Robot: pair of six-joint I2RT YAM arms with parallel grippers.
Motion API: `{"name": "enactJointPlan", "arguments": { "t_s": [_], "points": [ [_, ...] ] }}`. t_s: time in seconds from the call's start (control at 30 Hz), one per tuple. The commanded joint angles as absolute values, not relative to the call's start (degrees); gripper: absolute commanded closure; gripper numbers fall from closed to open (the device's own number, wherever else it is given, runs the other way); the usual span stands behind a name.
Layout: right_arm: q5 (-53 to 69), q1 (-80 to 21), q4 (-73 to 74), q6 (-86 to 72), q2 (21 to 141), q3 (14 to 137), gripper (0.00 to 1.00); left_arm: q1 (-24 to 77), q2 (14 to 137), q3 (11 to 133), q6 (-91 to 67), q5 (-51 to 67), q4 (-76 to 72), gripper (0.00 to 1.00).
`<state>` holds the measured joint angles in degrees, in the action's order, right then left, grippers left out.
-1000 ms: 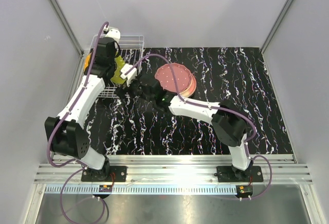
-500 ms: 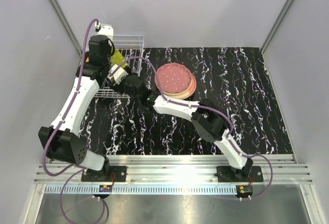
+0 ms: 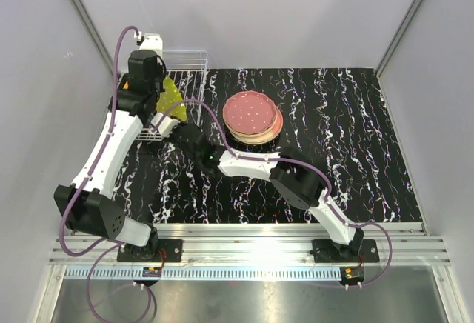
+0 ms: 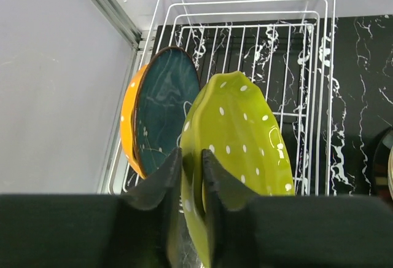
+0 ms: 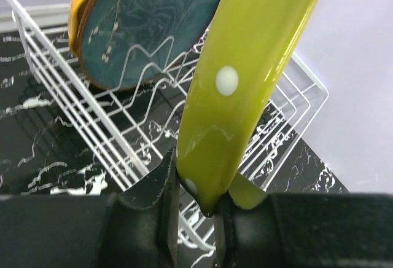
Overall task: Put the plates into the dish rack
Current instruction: Pass the plate from the left arm to the right, then pass the plate from the right arm to the left
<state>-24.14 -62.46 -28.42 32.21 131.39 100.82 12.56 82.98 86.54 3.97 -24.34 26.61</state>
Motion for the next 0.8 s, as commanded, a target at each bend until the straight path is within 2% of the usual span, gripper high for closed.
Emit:
{"name": "enactJointPlan", "arguments": {
  "t_s": [0.0,0.03,0.1,0.13,0.27,0.4,0.67,0.77],
  "points": [
    [-23.8,-62.1,-36.9,32.8,124.1,99.4,1.00,11.5,79.4,88.4,0.5,-22.6,20.9,0.66],
    [-23.6,-62.2,-36.9,32.8,123.7,99.1,1.00,11.3,79.3,88.2,0.2,-22.0,21.1,0.54],
    [-23.2,-62.2,-37.0,33.3,122.8,98.6,1.00,10.3,78.9,88.1,-2.5,-19.0,21.9,0.46],
    [-23.1,-62.4,-37.0,34.0,122.5,98.4,1.00,9.9,78.8,88.0,-4.1,-18.2,22.1,0.38],
    [-22.9,-62.5,-36.8,34.3,121.2,97.6,1.00,8.2,78.8,87.7,-7.9,-12.8,23.1,0.25],
    [-23.5,-62.8,-37.3,34.5,119.7,96.9,1.00,5.6,78.5,86.2,-12.9,-5.8,23.2,0.20],
    [-23.8,-63.4,-39.1,33.4,117.2,96.6,1.00,2.0,78.5,82.8,-18.9,3.7,22.6,0.18],
    [-23.6,-63.6,-39.0,32.9,117.1,97.0,1.00,1.1,78.6,81.6,-21.3,7.2,21.6,0.26]
  ]
}}
